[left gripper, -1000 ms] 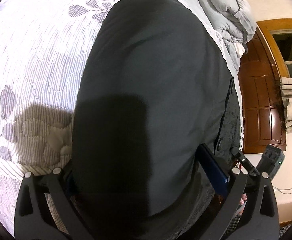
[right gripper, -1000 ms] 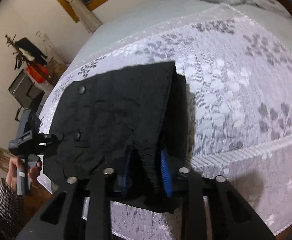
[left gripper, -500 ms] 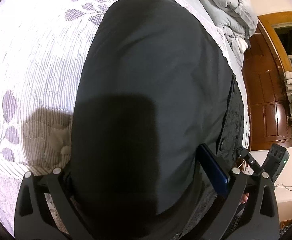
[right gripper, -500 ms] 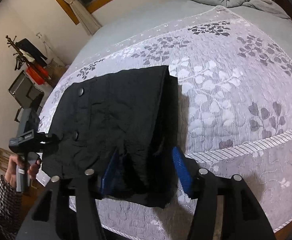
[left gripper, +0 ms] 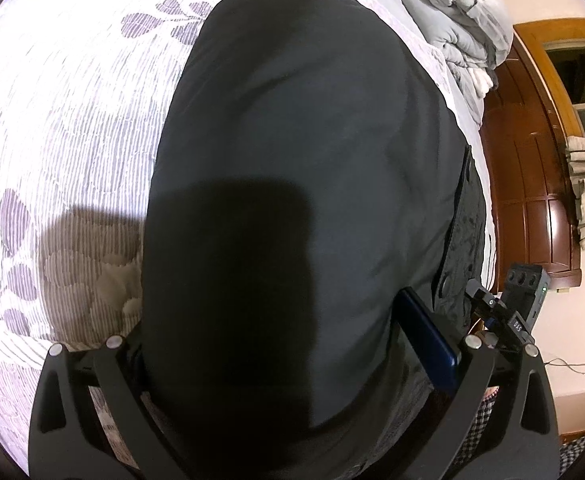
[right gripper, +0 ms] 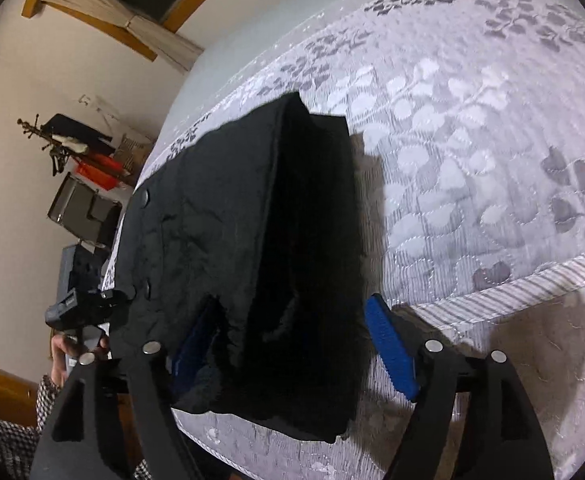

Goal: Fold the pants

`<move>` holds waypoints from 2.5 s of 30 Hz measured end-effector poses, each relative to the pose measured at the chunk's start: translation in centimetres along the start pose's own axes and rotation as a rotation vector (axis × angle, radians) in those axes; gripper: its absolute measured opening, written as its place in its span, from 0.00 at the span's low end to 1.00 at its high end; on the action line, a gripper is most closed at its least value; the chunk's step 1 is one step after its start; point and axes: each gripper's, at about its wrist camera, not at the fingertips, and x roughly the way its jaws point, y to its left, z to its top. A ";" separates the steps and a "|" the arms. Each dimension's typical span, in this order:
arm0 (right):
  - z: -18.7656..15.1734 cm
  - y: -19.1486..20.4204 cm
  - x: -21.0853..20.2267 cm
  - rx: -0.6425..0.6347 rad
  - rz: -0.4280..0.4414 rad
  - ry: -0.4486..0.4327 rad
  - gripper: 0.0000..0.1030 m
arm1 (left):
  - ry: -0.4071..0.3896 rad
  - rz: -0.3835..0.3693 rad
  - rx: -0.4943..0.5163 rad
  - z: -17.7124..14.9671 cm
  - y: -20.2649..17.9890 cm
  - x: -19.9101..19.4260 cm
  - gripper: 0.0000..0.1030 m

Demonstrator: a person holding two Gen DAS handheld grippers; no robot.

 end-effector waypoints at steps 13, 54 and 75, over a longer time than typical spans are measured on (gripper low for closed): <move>0.6 -0.2 3.2 0.039 0.105 0.057 0.84 | -0.003 0.031 0.070 0.0 -0.5 0.5 0.98; 0.4 6.8 -0.2 -0.149 -0.026 -0.045 0.45 | -0.125 0.027 0.131 -2.0 -1.9 -2.7 0.43; 4.6 10.5 -2.6 -0.281 -0.061 -0.182 0.40 | -0.277 -0.049 0.176 0.9 -3.9 -5.9 0.34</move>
